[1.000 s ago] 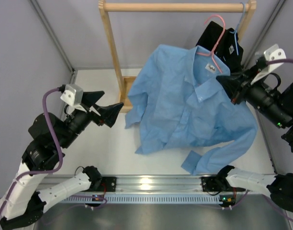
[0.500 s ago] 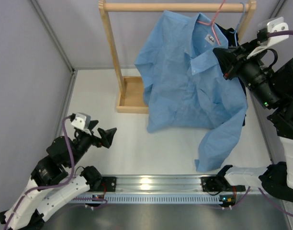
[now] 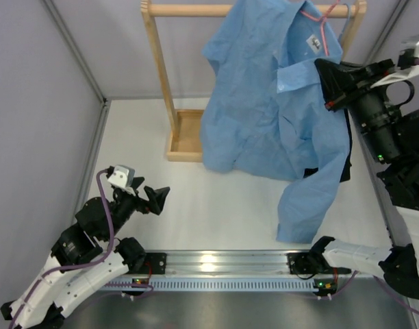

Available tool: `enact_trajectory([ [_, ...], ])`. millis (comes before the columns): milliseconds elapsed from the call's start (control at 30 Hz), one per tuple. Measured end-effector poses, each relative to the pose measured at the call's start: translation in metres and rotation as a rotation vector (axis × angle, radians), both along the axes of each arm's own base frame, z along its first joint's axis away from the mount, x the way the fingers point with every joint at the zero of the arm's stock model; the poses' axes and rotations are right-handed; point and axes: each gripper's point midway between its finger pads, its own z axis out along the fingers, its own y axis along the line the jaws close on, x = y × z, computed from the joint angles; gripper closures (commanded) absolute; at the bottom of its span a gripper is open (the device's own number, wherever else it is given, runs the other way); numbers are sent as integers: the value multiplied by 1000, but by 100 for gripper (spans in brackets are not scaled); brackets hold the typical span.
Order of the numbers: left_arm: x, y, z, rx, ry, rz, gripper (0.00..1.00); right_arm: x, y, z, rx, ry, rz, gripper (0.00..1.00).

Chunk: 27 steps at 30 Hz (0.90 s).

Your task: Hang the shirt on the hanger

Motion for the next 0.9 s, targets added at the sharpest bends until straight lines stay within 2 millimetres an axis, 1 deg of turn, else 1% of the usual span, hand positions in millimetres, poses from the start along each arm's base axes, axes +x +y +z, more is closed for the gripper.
enact_trajectory([
  [133,1,1,0,-1,0,7,2,-14,-14,34,70,-70,-6,100],
  [233,1,2,0,-3,0,13,2,-20,-20,46,107,-109,-8,100],
  [300,1,2,0,-3,0,15,2,-22,-21,46,126,-130,-7,100],
  [367,1,2,0,-3,1,14,2,-22,-18,37,128,-141,6,100],
  [467,1,1,-1,-2,2,9,2,-16,-3,2,94,-122,49,100],
  [533,0,1,-2,-4,1,3,2,-10,9,-28,57,-88,76,100],
  [667,-3,1,0,-16,-8,-8,2,1,32,-98,-13,-6,131,100],
  [767,-4,1,1,-19,-10,-13,2,4,43,-144,-37,50,164,100],
  [833,-4,1,1,-20,-10,-14,2,3,44,-165,-35,76,176,100],
  [900,-4,0,1,-20,-10,-16,2,2,44,-178,-25,97,183,100],
])
